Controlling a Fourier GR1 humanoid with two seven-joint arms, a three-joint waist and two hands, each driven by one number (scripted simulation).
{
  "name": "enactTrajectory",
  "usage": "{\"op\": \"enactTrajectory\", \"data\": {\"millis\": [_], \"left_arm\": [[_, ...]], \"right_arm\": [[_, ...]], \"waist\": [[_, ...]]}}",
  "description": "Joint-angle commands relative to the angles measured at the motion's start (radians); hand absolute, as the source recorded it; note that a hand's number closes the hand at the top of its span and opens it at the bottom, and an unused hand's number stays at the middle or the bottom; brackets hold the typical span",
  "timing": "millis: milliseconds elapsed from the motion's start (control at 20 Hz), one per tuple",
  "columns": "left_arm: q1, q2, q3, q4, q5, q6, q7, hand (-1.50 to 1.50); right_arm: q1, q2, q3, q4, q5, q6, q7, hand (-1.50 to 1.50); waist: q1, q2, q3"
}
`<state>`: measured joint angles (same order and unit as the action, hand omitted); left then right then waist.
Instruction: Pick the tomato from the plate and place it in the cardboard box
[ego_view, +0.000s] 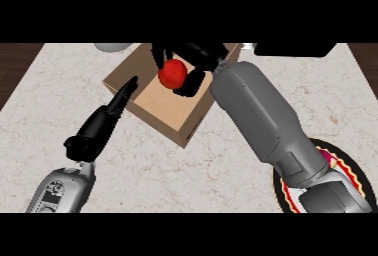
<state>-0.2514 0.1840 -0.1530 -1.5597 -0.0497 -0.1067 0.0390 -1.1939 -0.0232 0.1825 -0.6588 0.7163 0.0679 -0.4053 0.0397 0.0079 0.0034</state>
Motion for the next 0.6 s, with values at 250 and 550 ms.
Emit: {"op": "enactTrajectory", "data": {"millis": [250,550], "left_arm": [[-0.035,-0.025,-0.009,0.06,0.005,-0.022,0.06,0.0],[0.017,-0.041,-0.038,0.05,-0.033,-0.002,0.01,0.0]], "right_arm": [[-0.044,0.023,-0.013,0.278,-0.096,0.008,-0.063,-1.5],[-0.076,0.023,-0.229,0.294,-0.296,0.066,-0.14,-1.5]], "waist": [[0.023,0.013,-0.004],[0.021,0.017,-0.003]]}}
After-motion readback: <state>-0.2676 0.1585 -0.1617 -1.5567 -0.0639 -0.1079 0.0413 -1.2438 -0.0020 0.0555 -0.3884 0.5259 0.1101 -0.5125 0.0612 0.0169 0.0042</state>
